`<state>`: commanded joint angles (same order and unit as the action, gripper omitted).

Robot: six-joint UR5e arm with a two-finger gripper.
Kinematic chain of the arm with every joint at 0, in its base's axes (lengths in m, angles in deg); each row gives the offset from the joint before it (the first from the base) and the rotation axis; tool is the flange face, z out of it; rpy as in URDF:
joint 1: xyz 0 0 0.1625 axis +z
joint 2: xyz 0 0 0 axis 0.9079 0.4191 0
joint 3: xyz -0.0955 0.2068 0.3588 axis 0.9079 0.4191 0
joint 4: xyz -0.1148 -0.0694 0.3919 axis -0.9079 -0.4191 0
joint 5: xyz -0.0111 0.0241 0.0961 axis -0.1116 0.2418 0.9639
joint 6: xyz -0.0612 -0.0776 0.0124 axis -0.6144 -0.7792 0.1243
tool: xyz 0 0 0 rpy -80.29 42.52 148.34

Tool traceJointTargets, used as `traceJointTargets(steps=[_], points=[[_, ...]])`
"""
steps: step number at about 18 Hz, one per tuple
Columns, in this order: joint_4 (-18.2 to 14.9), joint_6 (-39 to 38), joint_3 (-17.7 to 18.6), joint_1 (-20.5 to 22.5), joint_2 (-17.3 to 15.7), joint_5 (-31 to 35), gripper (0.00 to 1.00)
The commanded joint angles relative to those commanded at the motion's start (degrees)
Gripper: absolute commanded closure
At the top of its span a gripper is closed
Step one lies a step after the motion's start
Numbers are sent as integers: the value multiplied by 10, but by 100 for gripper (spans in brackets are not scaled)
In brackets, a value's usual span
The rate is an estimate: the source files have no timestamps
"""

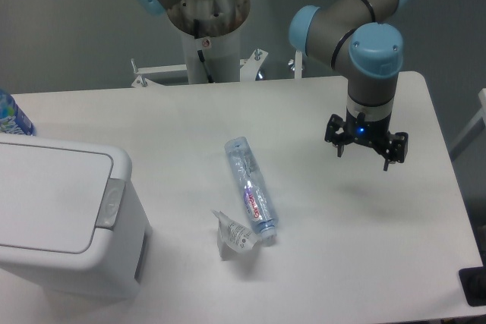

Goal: Open the trash can

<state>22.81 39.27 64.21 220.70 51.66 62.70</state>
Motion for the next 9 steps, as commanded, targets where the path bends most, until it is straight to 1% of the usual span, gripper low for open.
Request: traceJointTargets(steps=[9], points=[[2,3,1,1,-3,-6,0]])
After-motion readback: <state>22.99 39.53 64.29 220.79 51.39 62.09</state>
